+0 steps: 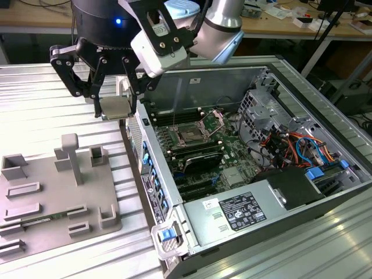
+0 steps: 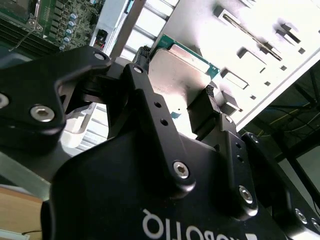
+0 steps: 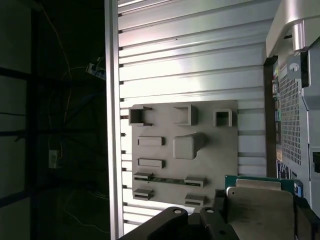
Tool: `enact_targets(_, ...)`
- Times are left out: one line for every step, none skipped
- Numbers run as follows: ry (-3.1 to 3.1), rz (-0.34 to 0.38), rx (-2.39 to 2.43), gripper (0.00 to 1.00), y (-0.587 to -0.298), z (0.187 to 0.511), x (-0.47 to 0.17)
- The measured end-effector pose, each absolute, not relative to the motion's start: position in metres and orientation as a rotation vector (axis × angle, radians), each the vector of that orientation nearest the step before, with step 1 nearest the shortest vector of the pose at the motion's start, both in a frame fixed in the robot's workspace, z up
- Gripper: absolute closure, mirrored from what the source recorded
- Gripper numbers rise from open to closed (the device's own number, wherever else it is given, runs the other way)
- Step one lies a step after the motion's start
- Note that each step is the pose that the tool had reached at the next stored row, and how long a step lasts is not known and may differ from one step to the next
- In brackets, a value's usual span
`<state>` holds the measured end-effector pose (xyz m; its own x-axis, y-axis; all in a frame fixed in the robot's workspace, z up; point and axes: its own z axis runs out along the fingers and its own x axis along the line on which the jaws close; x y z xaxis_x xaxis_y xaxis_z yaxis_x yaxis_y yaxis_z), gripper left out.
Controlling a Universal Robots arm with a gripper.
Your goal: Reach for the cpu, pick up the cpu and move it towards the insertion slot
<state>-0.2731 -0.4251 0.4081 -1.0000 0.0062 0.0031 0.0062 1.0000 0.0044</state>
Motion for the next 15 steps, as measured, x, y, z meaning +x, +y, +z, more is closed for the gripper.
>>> enact_targets(-3.138,-0.007,-0.01,0.45,-0.425,0.408,-0.271)
enact_targets(-3.139,-0.007,-0.01,0.45,-0.425,0.408,-0.27)
enact_targets(-3.139,-0.007,-0.01,0.45,-0.425,0.408,-0.268)
enact_targets(-3.138,-0.007,-0.01,0.45,-0.425,0.408,-0.267)
enact_targets(-3.138,-0.007,-0.01,0.45,-0.425,0.408,-0.266)
enact_targets(-3.139,-0.007,-0.01,0.45,-0.425,0.408,-0.265)
enact_targets(-3.139,-0.007,-0.01,0.45,-0.425,0.408,-0.263)
enact_targets(-3.139,-0.007,-0.01,0.45,-0.425,0.407,-0.262)
enact_targets(-3.139,-0.007,-0.01,0.45,-0.425,0.407,-0.261)
enact_targets(-3.138,-0.007,-0.01,0.45,-0.425,0.407,-0.258)
enact_targets(-3.138,-0.007,-0.01,0.45,-0.425,0.407,-0.257)
enact_targets(-3.138,-0.007,-0.01,0.45,-0.425,0.407,-0.256)
enact_targets(-3.138,-0.007,-0.01,0.45,-0.425,0.407,-0.252)
enact_targets(-3.138,-0.007,-0.01,0.45,-0.425,0.407,-0.251)
enact_targets(-3.138,-0.007,-0.01,0.45,-0.425,0.407,-0.251)
